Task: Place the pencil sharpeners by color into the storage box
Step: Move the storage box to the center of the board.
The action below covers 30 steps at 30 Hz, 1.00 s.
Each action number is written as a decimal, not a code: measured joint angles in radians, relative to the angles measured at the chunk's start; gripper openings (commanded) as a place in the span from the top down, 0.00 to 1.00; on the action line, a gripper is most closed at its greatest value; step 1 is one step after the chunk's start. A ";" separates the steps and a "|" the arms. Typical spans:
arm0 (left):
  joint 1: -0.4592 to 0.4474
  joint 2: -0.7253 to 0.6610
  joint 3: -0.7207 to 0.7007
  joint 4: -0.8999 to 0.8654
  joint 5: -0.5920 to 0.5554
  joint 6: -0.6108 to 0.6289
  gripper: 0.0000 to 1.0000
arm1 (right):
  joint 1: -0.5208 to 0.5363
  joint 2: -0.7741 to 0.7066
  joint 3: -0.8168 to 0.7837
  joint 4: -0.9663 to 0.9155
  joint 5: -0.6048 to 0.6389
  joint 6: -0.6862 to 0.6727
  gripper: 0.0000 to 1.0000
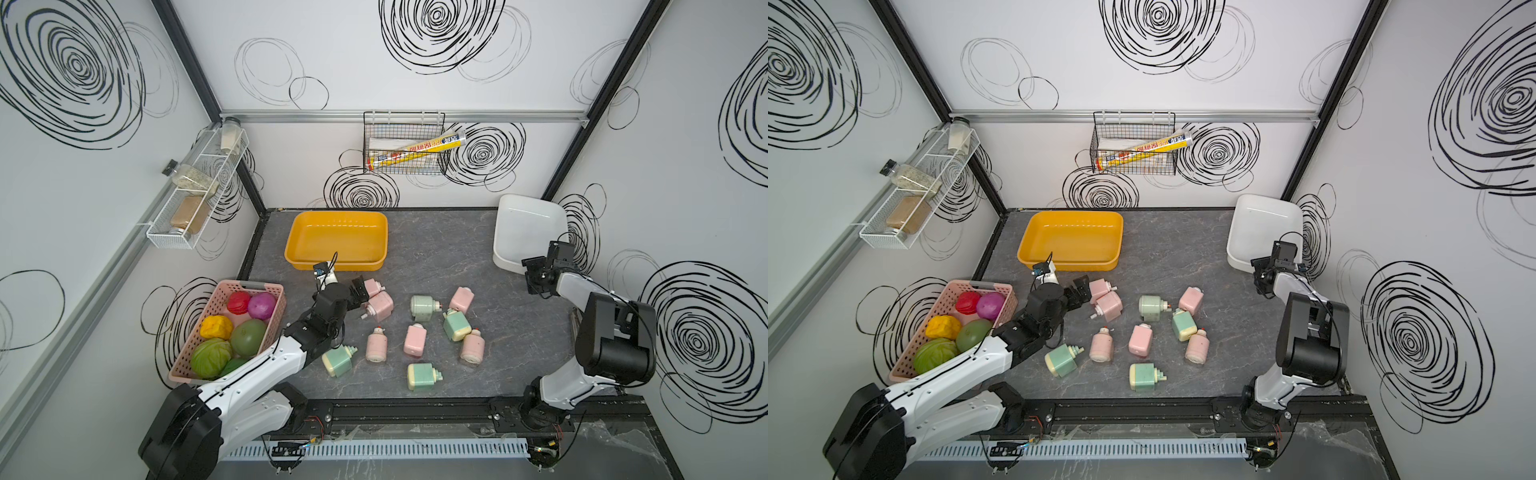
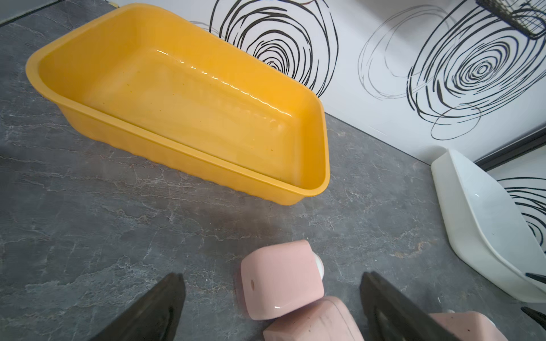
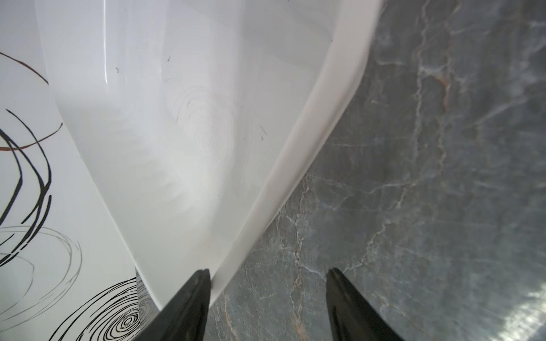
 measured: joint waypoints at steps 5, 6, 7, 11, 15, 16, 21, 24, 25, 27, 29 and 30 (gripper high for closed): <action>0.006 0.005 0.000 -0.001 -0.004 -0.004 0.01 | 0.000 0.023 0.021 0.000 0.010 0.001 0.35; 0.008 0.006 0.000 -0.001 -0.005 -0.004 0.01 | 0.000 0.028 0.026 -0.001 0.010 0.001 0.35; 0.009 0.007 0.000 -0.002 -0.005 -0.005 0.01 | 0.000 0.033 0.032 -0.001 0.011 0.001 0.35; 0.011 0.014 0.000 -0.002 -0.005 -0.008 0.01 | 0.000 0.058 0.063 -0.003 0.013 0.001 0.40; 0.016 0.016 0.000 -0.003 -0.008 -0.012 0.01 | 0.000 0.077 0.081 -0.003 0.011 0.006 0.45; 0.018 0.016 0.000 -0.004 -0.008 -0.012 0.01 | 0.000 0.079 0.081 -0.003 0.011 0.005 0.47; 0.022 0.016 0.000 -0.012 -0.014 -0.016 0.01 | 0.000 0.079 0.081 -0.005 0.012 0.011 0.58; 0.026 0.016 0.000 -0.017 -0.018 -0.018 0.01 | 0.000 0.079 0.081 -0.006 0.013 0.012 0.63; 0.028 0.016 0.000 -0.017 -0.019 -0.019 0.01 | 0.000 0.079 0.081 -0.006 0.013 0.013 0.66; 0.029 0.016 0.000 -0.017 -0.023 -0.023 0.01 | 0.000 0.079 0.081 -0.004 0.014 0.016 0.70; 0.030 0.015 0.000 -0.018 -0.023 -0.024 0.01 | 0.000 0.079 0.081 0.000 0.016 0.017 0.75; 0.030 0.015 0.000 -0.018 -0.023 -0.024 0.01 | 0.000 0.078 0.081 0.002 0.018 0.018 0.75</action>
